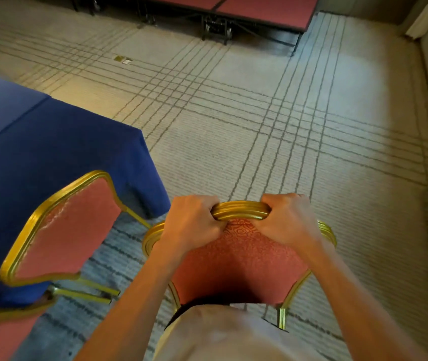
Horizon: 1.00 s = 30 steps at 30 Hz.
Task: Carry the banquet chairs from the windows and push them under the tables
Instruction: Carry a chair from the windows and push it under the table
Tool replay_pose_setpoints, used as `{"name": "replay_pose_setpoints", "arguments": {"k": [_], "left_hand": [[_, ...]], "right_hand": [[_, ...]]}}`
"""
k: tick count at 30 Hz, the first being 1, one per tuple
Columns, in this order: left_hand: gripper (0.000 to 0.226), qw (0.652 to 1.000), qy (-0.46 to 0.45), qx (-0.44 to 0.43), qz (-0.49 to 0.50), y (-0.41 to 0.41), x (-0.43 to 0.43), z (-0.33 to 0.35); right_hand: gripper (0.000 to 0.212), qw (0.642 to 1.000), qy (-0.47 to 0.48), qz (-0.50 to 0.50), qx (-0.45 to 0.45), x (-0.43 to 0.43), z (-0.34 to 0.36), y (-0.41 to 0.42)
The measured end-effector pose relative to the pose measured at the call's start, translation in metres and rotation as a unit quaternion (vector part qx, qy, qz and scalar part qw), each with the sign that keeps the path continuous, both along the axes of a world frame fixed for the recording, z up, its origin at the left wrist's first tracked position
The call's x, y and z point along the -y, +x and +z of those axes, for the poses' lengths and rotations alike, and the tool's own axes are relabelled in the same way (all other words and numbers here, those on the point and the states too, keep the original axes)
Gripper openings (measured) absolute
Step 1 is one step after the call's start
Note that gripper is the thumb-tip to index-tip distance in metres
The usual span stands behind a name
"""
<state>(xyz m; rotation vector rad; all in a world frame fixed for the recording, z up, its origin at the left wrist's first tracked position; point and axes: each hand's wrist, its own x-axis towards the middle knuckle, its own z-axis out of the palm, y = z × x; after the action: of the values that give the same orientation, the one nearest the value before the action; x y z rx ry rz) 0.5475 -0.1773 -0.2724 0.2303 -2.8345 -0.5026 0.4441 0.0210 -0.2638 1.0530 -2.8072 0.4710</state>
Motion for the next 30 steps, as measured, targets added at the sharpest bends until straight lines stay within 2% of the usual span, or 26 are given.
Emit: {"name": "replay_pose_setpoints", "arguments": {"k": [2,6,11,14,18,22,30], "left_hand": [[0.039,1.000,0.001,-0.022,0.000,-0.040,0.025,0.009],[0.029,0.999,0.006,-0.052,-0.010,-0.107,0.067,0.020],[0.036,0.998,0.008,-0.064,-0.008,-0.187,0.111,0.023],[0.034,0.998,0.014,-0.064,-0.006,-0.238,0.142,0.019],[0.022,0.999,0.007,-0.035,0.022,-0.320,0.182,0.012],[0.023,0.998,-0.001,-0.032,0.058,-0.405,0.220,0.010],[0.026,0.992,0.017,-0.041,0.121,-0.506,0.296,0.022]], "right_hand": [[0.043,1.000,-0.012,-0.008,-0.017,0.028,0.008,-0.039],[0.043,1.000,-0.009,-0.011,0.012,0.067,0.024,-0.103],[0.046,1.000,-0.018,0.002,-0.015,0.111,0.025,-0.189],[0.042,1.000,-0.002,0.022,-0.010,0.141,0.019,-0.245],[0.042,0.999,-0.028,0.039,-0.022,0.184,0.003,-0.332],[0.043,0.996,-0.045,0.067,-0.026,0.235,-0.007,-0.432],[0.047,0.979,-0.103,0.176,-0.026,0.329,0.010,-0.557]]}}
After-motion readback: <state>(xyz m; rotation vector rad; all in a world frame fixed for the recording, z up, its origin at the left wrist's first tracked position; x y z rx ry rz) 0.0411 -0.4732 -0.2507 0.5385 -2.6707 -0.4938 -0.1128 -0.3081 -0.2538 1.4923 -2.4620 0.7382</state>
